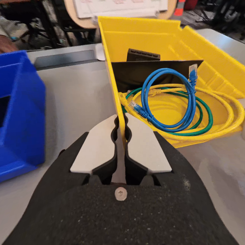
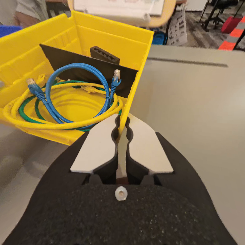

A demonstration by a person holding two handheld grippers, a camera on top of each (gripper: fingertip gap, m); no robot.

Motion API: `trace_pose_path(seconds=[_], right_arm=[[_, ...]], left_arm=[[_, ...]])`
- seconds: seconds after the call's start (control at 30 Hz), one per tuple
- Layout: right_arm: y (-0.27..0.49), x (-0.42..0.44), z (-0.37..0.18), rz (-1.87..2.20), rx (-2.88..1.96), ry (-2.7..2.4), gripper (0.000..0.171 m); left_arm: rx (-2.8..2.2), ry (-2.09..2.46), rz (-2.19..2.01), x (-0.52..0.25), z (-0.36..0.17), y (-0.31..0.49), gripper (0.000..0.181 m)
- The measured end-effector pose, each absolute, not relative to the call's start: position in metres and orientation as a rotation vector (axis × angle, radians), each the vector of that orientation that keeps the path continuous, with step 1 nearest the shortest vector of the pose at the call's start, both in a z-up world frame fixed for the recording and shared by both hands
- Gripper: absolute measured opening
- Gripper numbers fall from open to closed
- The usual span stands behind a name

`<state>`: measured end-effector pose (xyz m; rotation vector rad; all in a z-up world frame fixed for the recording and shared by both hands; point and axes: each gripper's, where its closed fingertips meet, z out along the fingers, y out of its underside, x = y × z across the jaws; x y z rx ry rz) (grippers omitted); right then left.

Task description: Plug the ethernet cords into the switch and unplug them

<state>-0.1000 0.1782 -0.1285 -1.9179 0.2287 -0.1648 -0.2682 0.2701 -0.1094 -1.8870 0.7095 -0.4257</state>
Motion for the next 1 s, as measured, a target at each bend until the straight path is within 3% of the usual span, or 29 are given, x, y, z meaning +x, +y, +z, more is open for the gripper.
trace_pose_path(seconds=[0.17,0.47,0.5,0.57,0.6,0.63,0.73,0.83,1.0], right_arm=[[0.227,-0.141,-0.089,-0.146,-1.815,0.182,0.006],[0.259,-0.184,-0.145,-0.104,-1.958,0.093,0.007],[0.259,-0.181,-0.147,-0.118,-1.975,0.086,0.007],[0.255,-0.180,-0.146,-0.093,-1.981,0.028,0.008],[0.249,-0.179,-0.145,-0.065,-1.981,0.015,0.016],[0.240,-0.179,-0.143,-0.036,-1.982,-0.014,0.025],[0.212,-0.184,-0.132,0.046,-1.940,-0.133,0.031],[0.201,-0.197,-0.122,0.280,-1.836,-0.139,0.031],[0.203,-0.201,-0.125,0.580,-1.839,-0.021,0.034]], left_arm=[[-1.885,0.548,-0.365,-0.320,-0.099,0.302,0.003],[-2.010,0.510,-0.356,-0.362,-0.150,0.322,0.006],[-2.012,0.564,-0.369,-0.359,-0.148,0.317,0.016],[-1.961,0.651,-0.439,-0.355,-0.131,0.301,0.054],[-1.902,0.637,-0.431,-0.364,-0.115,0.294,0.060],[-1.836,0.609,-0.415,-0.378,-0.096,0.288,0.058],[-1.730,0.492,-0.357,-0.447,-0.059,0.278,0.047],[-1.819,0.323,-0.292,-0.536,-0.076,0.296,0.045],[-2.045,0.205,-0.216,-0.609,-0.139,0.366,0.075]])
